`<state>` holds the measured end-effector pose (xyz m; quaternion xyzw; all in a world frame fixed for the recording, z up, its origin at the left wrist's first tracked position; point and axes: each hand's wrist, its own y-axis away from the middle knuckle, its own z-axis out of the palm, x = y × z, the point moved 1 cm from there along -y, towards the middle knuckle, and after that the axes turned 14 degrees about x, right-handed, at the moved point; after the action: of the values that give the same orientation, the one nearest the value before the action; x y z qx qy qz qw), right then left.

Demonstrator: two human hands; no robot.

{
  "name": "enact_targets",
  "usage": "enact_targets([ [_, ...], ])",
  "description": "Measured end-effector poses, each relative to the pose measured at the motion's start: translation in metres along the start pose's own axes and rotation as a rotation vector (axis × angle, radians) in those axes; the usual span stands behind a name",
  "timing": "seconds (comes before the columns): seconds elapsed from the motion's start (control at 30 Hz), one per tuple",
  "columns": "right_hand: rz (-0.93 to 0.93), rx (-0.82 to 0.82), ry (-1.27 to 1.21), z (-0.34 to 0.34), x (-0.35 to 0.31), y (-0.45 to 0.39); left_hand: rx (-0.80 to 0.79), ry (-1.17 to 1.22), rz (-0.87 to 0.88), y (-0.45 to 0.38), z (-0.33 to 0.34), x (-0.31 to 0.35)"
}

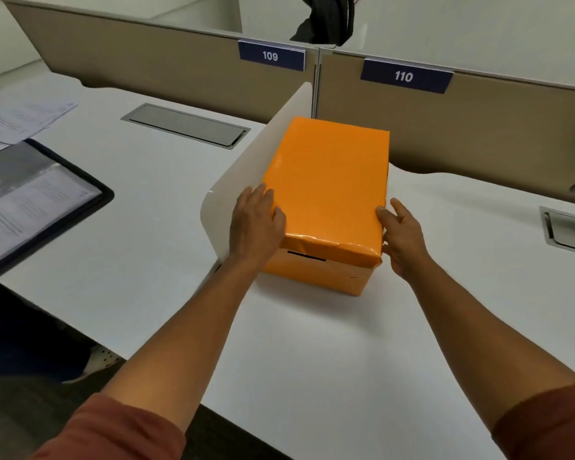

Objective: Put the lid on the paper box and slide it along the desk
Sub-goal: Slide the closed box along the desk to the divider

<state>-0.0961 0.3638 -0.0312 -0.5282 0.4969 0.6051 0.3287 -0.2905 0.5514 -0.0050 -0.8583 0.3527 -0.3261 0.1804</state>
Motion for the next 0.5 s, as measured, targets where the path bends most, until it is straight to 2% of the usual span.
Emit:
enact_targets([
  [0.07,-0.025,-0.046,0.015,0.007,0.001,0.001,-0.066,0.010,0.116,-0.002,0.004,0.008],
  [0.17,-0.031,-0.093,0.065,0.016,0.001,0.002,-0.164,0.027,0.184,-0.002,0.011,0.017],
  [0.5,-0.037,-0.138,0.136,0.019,-0.006,0.000,-0.128,0.000,0.145,0.002,0.012,0.022],
])
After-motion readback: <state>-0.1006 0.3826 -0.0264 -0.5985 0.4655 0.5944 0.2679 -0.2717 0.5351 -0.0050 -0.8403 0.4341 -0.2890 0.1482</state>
